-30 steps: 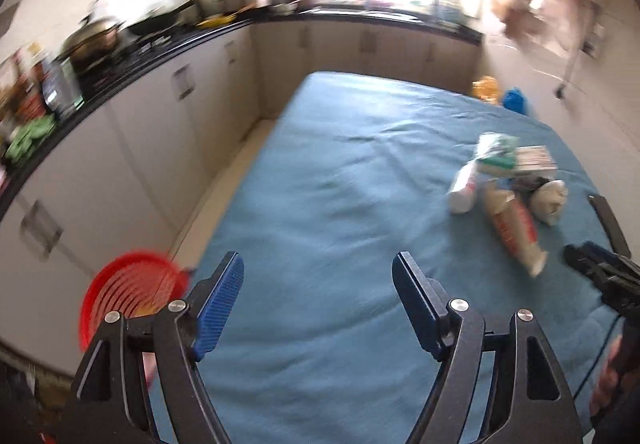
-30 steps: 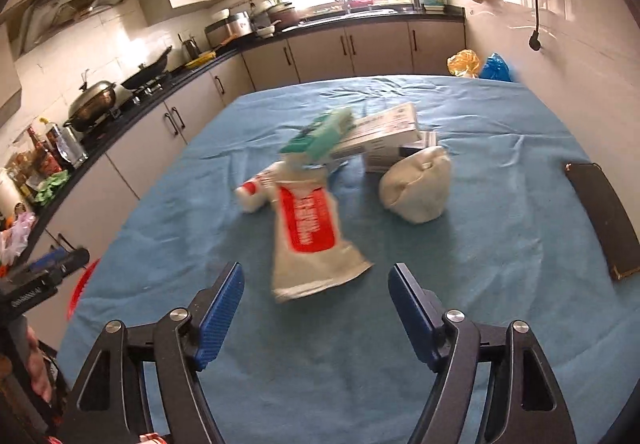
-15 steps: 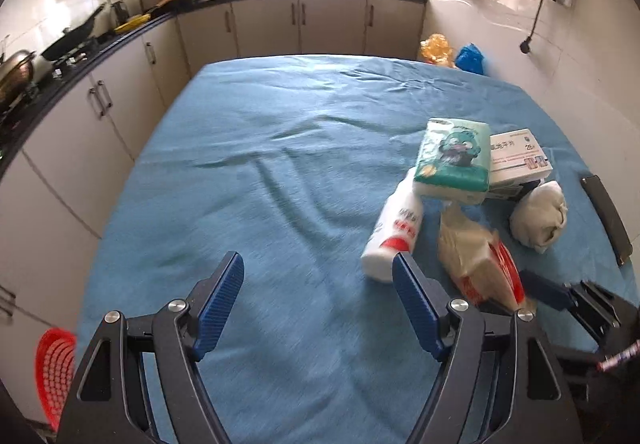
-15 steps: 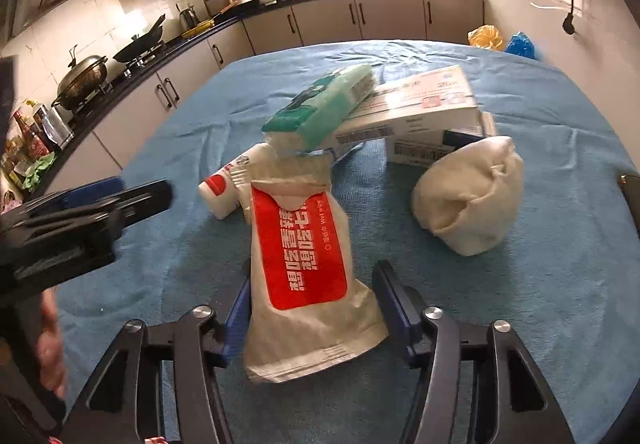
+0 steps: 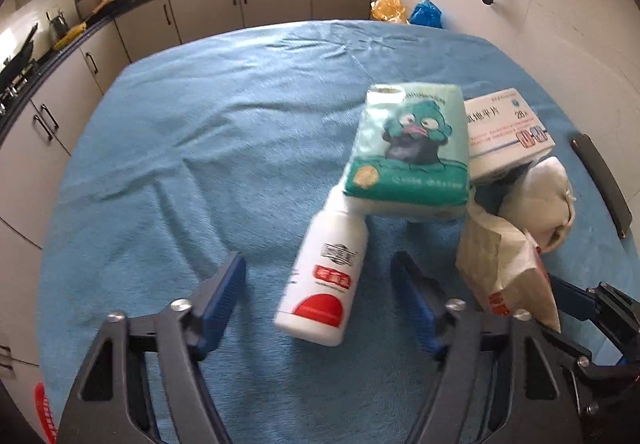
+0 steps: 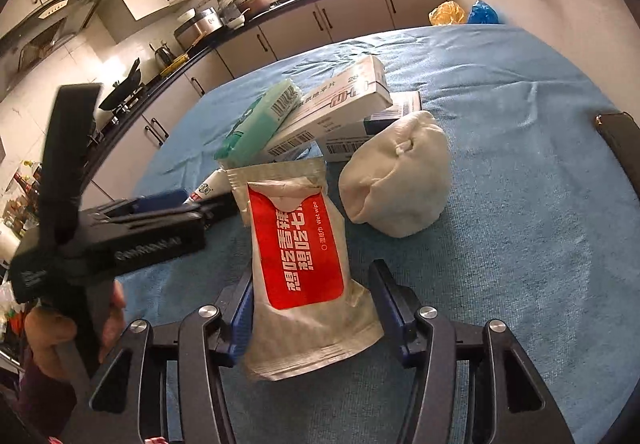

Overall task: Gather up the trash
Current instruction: 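Grasp the white spray bottle with the left tool while the right grasps the wet-wipe packet, then carry the spray bottle and wet-wipe packet over to the red basket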

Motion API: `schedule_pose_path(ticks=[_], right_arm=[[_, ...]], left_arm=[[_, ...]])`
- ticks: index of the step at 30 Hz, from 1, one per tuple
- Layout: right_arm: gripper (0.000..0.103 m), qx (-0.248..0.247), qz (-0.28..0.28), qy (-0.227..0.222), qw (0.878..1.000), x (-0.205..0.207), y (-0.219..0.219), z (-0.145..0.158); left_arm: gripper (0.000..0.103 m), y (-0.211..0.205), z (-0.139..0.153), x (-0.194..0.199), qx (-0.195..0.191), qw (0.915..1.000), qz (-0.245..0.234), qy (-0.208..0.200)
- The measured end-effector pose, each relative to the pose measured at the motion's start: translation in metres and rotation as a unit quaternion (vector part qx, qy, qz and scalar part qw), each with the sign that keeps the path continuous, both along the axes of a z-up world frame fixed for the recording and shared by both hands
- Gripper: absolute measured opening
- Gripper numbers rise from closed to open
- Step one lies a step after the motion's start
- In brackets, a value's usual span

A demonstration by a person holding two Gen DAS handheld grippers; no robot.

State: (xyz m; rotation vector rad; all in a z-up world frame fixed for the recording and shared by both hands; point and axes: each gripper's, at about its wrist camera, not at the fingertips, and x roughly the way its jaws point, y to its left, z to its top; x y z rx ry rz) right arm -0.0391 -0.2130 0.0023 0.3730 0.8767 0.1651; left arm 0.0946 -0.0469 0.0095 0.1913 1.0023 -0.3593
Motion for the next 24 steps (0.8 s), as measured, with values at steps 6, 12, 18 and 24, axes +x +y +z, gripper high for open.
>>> schedule_pose_path(ticks=[6, 12, 18, 24], right_arm=[[0.058, -0.006, -0.002, -0.004, 1.0, -0.003, 0.0, 0.0], [0.058, 0.005, -0.003, -0.003, 1.0, -0.006, -0.002, 0.0], [0.058, -0.004, 0.008, -0.002, 1.0, -0.003, 0.002, 0.0], [0.061, -0.023, 0.011, 0.008, 1.0, -0.008, 0.011, 0.002]], left_arm=[[0.029, 0.008, 0.01, -0.01, -0.029, 0.9989, 0.03, 0.021], [0.029, 0.039, 0.017, -0.061, -0.033, 0.9972, 0.055, 0.038], [0.029, 0.073, 0.01, -0.11, -0.047, 0.9945, 0.079, 0.05], [0.038, 0.071, 0.009, -0.112, -0.032, 0.9965, 0.071, 0.031]])
